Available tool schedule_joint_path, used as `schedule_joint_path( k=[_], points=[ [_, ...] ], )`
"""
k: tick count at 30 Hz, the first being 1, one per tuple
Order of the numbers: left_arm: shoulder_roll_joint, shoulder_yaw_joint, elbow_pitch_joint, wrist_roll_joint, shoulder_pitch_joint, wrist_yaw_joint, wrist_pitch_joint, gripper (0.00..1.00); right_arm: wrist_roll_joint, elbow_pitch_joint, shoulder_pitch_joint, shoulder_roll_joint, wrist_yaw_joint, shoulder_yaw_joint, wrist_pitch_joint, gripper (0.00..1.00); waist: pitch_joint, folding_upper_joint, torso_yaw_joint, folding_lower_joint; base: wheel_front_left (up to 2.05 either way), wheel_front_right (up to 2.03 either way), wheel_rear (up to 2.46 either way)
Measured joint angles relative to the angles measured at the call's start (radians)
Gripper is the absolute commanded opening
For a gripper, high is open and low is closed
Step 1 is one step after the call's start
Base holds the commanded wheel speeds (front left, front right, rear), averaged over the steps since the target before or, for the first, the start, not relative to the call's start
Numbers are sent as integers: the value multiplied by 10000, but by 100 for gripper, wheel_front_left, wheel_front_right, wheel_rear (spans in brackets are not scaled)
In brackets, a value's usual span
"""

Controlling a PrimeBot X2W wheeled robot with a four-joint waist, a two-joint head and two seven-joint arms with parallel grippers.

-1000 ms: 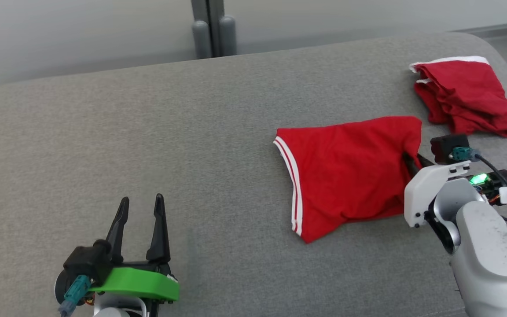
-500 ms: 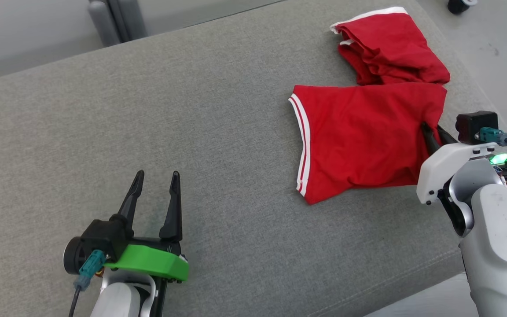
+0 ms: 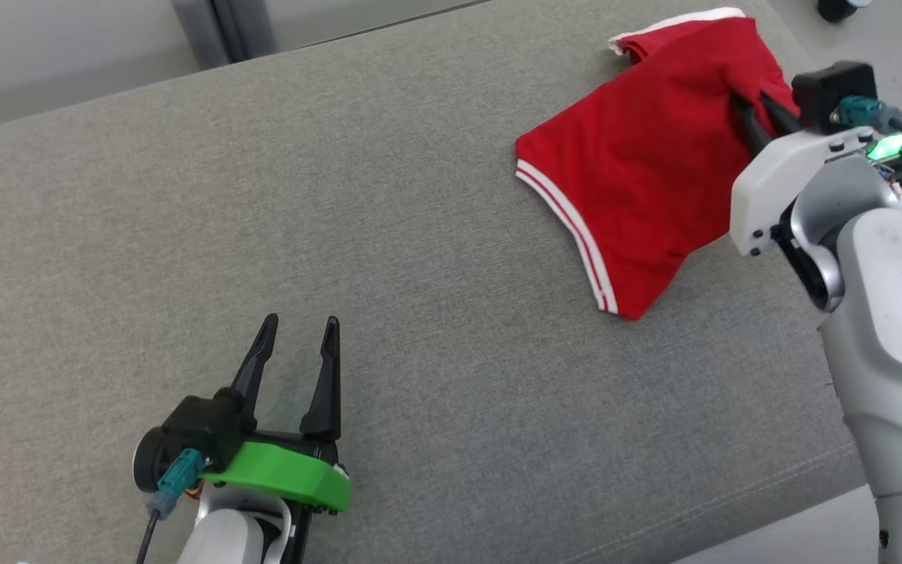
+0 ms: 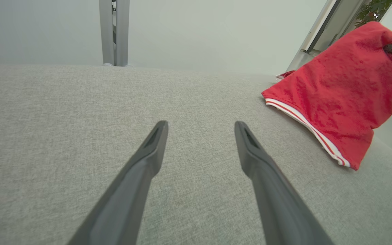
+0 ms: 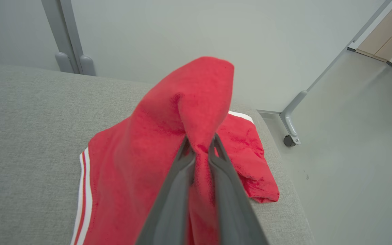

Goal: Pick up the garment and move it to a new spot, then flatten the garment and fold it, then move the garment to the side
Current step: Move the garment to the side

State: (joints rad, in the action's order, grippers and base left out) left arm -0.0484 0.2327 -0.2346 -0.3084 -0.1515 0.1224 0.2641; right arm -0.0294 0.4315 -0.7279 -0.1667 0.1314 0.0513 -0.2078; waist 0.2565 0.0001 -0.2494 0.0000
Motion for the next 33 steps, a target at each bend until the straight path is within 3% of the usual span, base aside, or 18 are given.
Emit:
schedule_joint_path(
  k=[9, 15, 25, 26, 27, 29, 33],
  points=[
    [0, 410, 113, -428, 20, -213, 0, 100, -224, 652, -1706, -1626, 0, 654, -1028, 0, -167, 0, 961, 0, 0, 0, 0],
    [0, 568, 184, -481, -7, -257, 0, 100, -552, 1446, -2502, -3074, 0, 732, -1352, 0, 34, 0, 1747, 0, 0, 0, 0],
    [-2, 763, 240, -219, -400, -196, -2, 100, -15, 2986, -2647, -4274, 0, -788, -899, 0, 982, 0, 2462, 0, 0, 0, 0],
    [-2, 773, 244, -184, -458, -182, -2, 100, 163, 3183, -2594, -4374, 0, -1068, -755, 9, 1090, 0, 2531, 0, 0, 0, 0],
    [-2, 777, 247, -134, -499, -180, -2, 100, 435, 3267, -2509, -4447, 0, -1375, -483, 30, 1193, 0, 2591, 0, 0, 0, 0],
    [-2, 771, 253, -125, -547, -169, -2, 100, 965, 3428, -2432, -4451, 0, -1954, -128, 100, 1366, 0, 2693, 0, 0, 0, 0],
    [-2, 717, 249, -6, -560, -165, -2, 100, 1774, 3701, -2248, -4011, 0, -2953, 539, 100, 1643, 0, 2826, 0, 0, 0, 0]
  ],
)
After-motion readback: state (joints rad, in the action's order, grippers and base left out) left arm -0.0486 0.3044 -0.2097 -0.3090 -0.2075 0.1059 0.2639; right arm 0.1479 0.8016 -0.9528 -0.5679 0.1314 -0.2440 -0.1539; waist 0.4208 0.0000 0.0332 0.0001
